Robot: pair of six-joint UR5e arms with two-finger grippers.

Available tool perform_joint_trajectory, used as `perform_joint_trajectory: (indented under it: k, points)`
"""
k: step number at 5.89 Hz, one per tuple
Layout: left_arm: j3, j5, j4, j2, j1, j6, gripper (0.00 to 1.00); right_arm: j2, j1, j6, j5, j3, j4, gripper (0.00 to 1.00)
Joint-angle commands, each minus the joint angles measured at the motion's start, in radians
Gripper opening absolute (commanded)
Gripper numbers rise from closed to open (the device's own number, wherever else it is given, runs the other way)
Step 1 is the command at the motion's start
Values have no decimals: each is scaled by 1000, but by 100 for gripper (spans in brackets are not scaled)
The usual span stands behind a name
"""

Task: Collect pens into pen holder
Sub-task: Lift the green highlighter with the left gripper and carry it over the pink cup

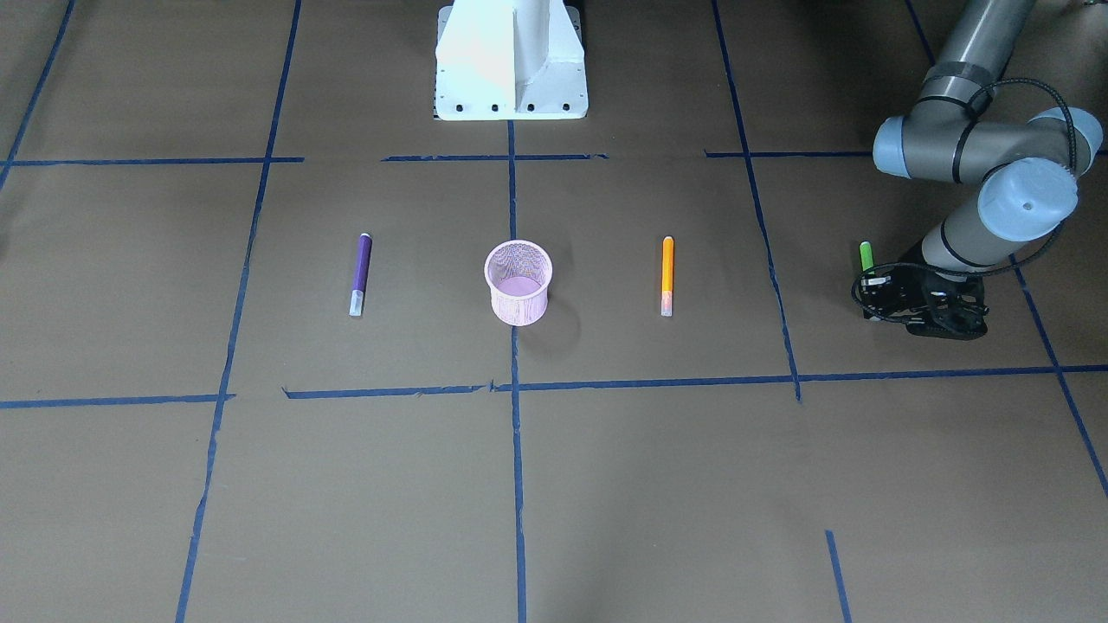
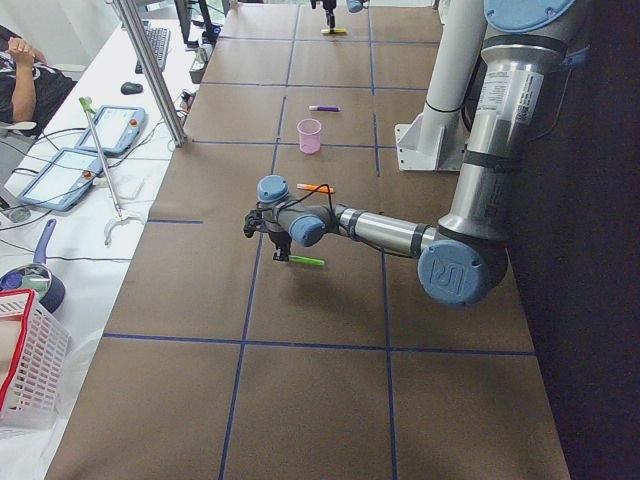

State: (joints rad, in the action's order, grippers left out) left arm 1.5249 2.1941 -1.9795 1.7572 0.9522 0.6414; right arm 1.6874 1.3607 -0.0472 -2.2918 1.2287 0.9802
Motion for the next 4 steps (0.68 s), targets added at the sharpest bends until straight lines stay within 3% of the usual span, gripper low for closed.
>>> perform_joint_trajectory:
  k: [1,3,4]
  points:
    - [24,3,52,116,81,-15,0,0,0,1,2,0,-2,100]
    - [27,-20,106,349,94,15,0,0,0,1,0,0,-2,100]
    - [27,-90,107,458,82,82,0,0,0,0,2,0,-2,100]
